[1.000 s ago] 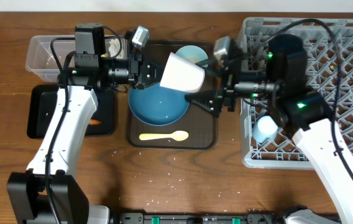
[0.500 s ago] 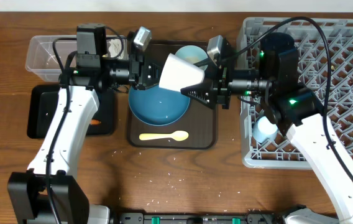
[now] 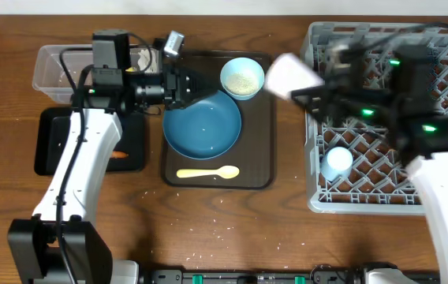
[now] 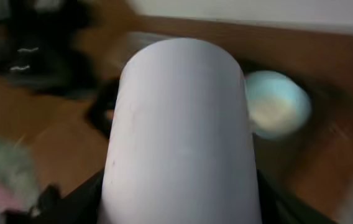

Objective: Sort waste into correct bins and load items into the dishwasher rack

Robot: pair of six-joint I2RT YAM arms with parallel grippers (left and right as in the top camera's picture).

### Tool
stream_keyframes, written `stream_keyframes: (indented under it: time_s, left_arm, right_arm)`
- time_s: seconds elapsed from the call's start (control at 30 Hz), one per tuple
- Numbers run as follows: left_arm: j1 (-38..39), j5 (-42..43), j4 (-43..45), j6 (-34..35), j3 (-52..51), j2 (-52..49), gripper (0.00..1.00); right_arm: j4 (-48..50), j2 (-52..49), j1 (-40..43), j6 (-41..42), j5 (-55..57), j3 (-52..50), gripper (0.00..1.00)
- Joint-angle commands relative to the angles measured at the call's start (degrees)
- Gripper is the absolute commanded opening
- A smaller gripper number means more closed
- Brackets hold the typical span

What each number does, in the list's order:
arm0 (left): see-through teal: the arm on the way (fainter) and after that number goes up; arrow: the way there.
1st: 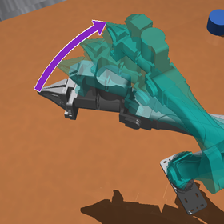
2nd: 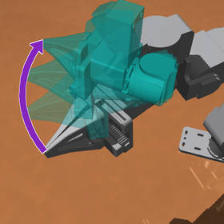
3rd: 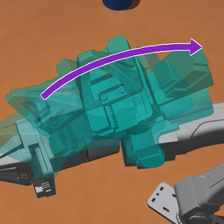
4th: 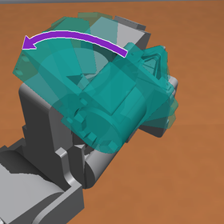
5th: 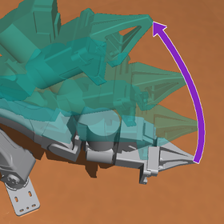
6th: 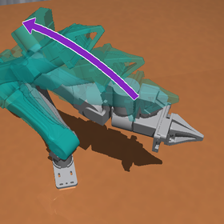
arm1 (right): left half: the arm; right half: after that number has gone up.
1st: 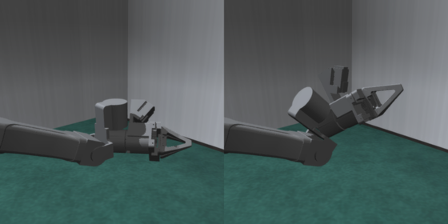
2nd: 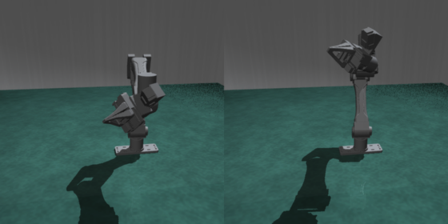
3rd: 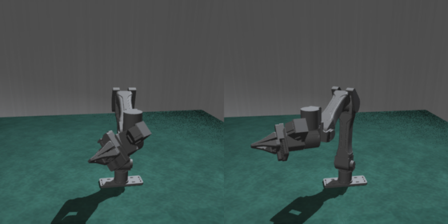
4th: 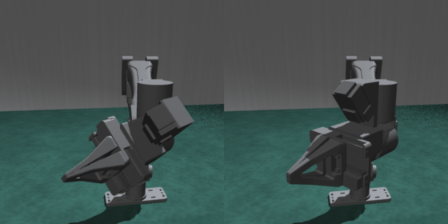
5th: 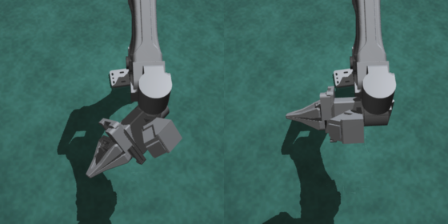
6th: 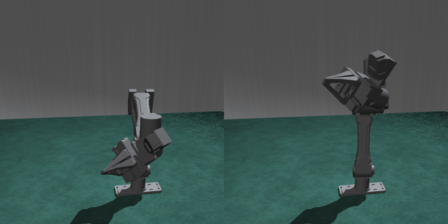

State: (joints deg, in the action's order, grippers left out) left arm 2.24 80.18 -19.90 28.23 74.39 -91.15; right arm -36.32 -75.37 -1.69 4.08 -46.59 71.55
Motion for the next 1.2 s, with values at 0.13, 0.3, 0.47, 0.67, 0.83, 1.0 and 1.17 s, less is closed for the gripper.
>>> stream_keyframes:
  time_s: [0.13,0.3,0.47,0.67,0.83,1.0,1.17]
  left_arm:
    - [-0.57,-15.54,-1.05,-3.85,0.48,0.17,0.39]
    - [-0.55,-30.62,-3.98,-4.63,-0.83,0.17,0.4]
    - [-0.57,-44.0,-9.94,-4.63,-1.22,0.11,0.4]
    - [-0.57,-59.67,-16.09,-5.01,-1.22,0.11,0.4]
    - [-0.57,-64.04,-18.08,-5.53,-1.22,0.11,0.4]
    - [-0.57,-64.04,-18.01,-5.51,-1.22,0.11,0.4]
    - [-0.57,-64.02,-18.05,-5.51,-1.22,0.11,0.4]
  right_arm:
    - [-18.36,2.36,12.61,4.28,22.43,2.25,0.51]
    - [-30.42,1.84,15.69,5.81,38.6,5.29,0.55]
    - [-36.44,-0.17,15.93,7.28,47.08,6.29,0.55]
    - [-36.98,-7.17,15.93,8.11,48.85,6.29,0.57]
    - [-37.86,-14.49,15.93,7.96,47.15,6.29,0.61]
    - [-37.7,-18.6,15.89,7.89,46.1,6.29,0.68]
    - [-37.77,-19.41,15.87,7.89,46.07,6.32,0.99]
